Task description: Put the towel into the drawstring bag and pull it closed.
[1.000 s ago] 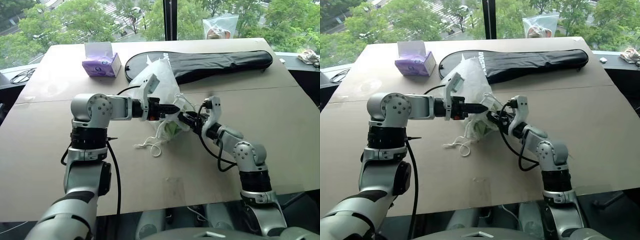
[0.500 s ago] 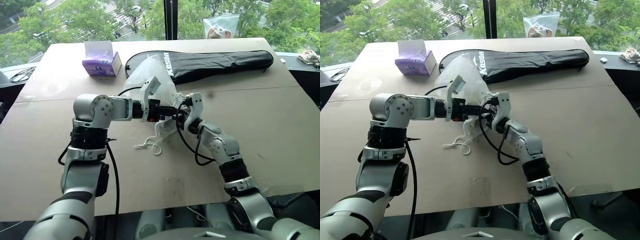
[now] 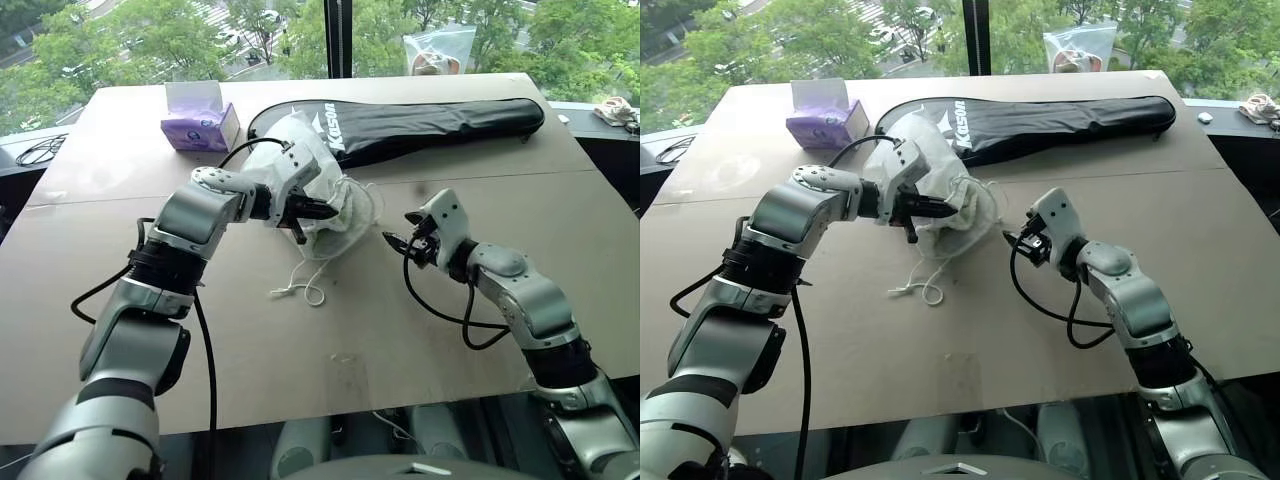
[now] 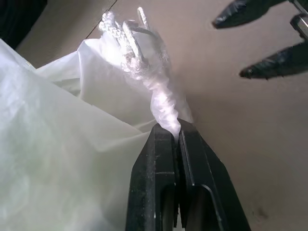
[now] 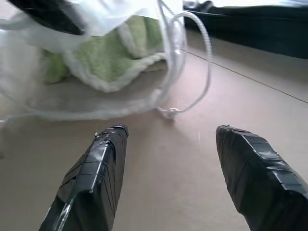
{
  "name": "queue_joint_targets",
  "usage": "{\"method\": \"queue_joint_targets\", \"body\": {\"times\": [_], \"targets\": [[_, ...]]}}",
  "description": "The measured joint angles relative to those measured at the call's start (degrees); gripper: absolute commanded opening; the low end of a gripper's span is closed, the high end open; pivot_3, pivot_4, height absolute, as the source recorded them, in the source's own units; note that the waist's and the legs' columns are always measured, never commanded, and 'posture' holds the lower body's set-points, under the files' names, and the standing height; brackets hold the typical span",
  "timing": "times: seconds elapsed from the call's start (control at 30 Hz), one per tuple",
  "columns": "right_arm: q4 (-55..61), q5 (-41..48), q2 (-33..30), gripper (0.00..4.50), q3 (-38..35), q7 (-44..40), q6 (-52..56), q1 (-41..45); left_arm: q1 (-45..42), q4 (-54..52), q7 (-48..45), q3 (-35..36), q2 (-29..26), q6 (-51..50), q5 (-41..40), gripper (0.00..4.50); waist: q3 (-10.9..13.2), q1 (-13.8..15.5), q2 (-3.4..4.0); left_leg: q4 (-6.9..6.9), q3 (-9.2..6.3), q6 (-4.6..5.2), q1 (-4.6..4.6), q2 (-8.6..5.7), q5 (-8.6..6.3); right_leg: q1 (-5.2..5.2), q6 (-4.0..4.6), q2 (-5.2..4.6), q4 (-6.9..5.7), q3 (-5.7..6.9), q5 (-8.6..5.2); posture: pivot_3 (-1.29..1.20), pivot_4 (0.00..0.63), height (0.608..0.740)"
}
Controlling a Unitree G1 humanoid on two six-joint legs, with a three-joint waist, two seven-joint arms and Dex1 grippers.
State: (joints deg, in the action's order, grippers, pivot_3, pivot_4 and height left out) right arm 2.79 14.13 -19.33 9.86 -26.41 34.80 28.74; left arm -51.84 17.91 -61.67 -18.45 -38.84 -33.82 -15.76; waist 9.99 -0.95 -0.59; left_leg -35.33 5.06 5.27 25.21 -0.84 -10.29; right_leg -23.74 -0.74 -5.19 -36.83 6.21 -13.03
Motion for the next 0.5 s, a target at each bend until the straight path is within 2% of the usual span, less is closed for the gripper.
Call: {"method": "queue_joint_targets", "body": {"times": [0.1, 0.17, 0.3, 0.5], "targets": [[-13.41, -0.7, 4.3, 3.12, -0.7, 0.26, -3.31, 6.08, -0.17, 2.56, -2.15, -0.06, -1.2, 5.55, 3.48, 0.0, 0.03, -0.01, -0.01, 0.0, 0.05, 0.05, 0.14, -0.01, 0.03, -0.08, -0.18, 0.02, -0.02, 0.02, 0.13, 0.0, 0.15, 0.74], [-24.6, -2.91, 6.22, 3.12, -0.68, 0.45, -8.15, 11.95, -0.12, 3.49, -3.24, -0.05, -1.51, 7.86, 5.46, 0.0, 0.05, -0.03, 0.01, -0.28, 0.0, 0.3, 0.57, -0.03, 0.17, -0.35, -0.19, 0.08, -0.06, 0.11, 0.15, 0.0, 0.15, 0.74], [-38.27, -6.4, 8.01, 3.12, -0.75, 0.29, -16.65, 18.64, 0.52, 3.32, -3.62, 0.31, -1.75, 8.44, 6.76, 0.0, 0.06, 0.09, 0.01, -0.54, -0.04, 0.4, 0.76, -0.06, 0.13, -0.31, -0.22, 0.11, -0.07, 0.21, 0.15, 0.0, 0.15, 0.74], [-47.98, -7.11, 11.21, 3.12, -2.15, -1.85, -23.85, 22.33, 2.71, 0.52, -3.97, 1.62, -2.13, 7.56, 7.2, 0.0, 0.06, -0.18, 0.01, -0.6, -0.09, 0.42, 0.72, -0.03, 0.13, -0.29, -0.22, 0.18, -0.21, 0.21, 0.14, 0.0, 0.15, 0.74]]}}
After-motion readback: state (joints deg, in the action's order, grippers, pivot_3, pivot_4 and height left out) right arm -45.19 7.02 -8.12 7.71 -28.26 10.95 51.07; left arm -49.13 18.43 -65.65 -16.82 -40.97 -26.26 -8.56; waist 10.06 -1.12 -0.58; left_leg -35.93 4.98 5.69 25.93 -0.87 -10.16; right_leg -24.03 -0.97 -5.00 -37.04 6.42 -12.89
